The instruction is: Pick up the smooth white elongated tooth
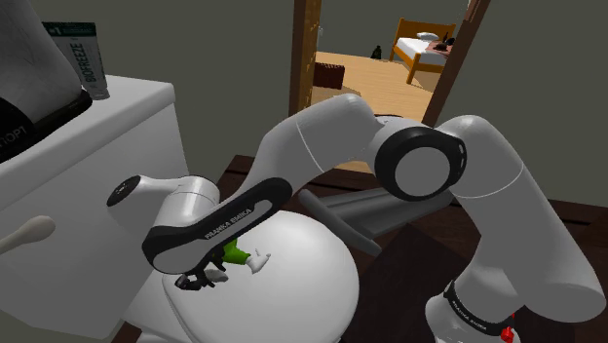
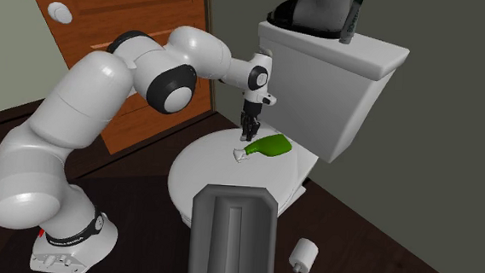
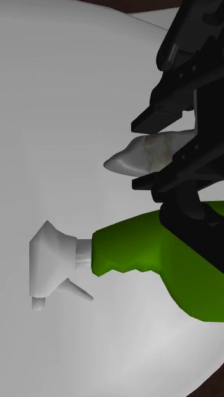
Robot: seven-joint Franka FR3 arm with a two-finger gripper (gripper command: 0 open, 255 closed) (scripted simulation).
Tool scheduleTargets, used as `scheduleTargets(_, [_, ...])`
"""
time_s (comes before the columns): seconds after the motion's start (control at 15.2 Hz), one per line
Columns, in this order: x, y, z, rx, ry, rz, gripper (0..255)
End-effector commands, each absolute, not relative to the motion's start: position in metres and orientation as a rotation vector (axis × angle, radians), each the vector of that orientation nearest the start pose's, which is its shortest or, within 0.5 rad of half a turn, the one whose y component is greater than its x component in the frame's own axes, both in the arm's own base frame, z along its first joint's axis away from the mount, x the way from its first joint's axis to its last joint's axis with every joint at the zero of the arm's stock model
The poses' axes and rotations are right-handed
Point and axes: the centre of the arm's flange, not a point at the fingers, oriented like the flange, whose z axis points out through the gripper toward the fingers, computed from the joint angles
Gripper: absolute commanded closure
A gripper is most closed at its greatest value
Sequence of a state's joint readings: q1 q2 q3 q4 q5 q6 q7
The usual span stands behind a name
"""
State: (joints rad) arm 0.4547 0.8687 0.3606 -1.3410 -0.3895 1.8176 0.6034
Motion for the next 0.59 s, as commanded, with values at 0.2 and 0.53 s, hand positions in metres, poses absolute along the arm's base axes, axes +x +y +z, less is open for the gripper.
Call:
scheduleTargets(0.2, [0.536, 0.451, 0.203, -3.351, -0.506, 0.356, 255])
scheduleTargets(0.53, [0.536, 0.451, 0.230, -3.351, -0.506, 0.356, 255])
